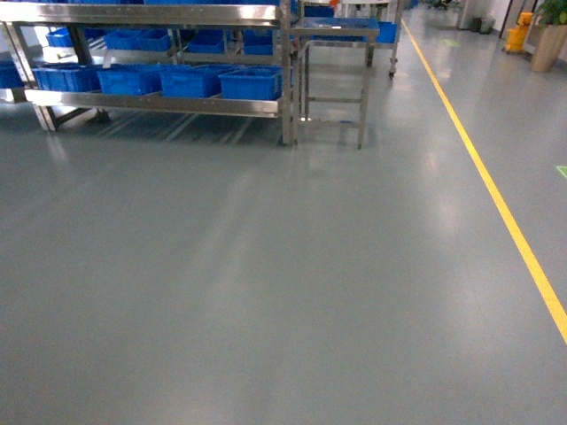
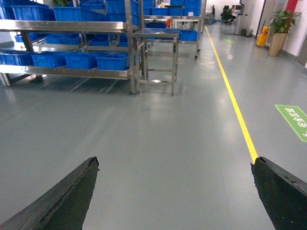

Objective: Pick blue part to blue bin on bottom shelf

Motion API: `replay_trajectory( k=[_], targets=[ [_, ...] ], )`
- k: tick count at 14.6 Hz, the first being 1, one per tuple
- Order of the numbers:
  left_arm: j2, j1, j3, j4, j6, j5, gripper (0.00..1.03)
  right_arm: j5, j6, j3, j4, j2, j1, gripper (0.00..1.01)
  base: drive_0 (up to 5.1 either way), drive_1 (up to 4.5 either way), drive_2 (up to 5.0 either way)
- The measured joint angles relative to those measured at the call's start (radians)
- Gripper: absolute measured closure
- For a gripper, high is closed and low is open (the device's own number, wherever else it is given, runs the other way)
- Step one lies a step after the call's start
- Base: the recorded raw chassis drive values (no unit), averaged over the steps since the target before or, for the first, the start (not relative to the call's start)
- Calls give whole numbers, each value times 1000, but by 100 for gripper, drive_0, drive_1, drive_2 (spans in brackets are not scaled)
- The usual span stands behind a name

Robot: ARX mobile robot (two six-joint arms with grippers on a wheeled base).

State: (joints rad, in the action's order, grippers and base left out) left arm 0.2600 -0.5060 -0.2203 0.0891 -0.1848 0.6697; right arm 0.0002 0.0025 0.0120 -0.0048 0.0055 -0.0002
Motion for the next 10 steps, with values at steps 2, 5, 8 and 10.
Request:
replay_trajectory(
  k=[2,5,8,10],
  targets=[
    [0,0,0,0,0,0,60,0,0,0,0,0,0,3,-152,-152,-152],
    [0,0,0,0,0,0,60,0,0,0,0,0,0,3,-128,8,-264],
    [-1,0,0,0,0,0,60,0,0,0,2,0,0,3,12,414,-390],
    [-1,0,0,0,0,0,60,0,0,0,0,0,0,3,5,407,-396]
  ],
)
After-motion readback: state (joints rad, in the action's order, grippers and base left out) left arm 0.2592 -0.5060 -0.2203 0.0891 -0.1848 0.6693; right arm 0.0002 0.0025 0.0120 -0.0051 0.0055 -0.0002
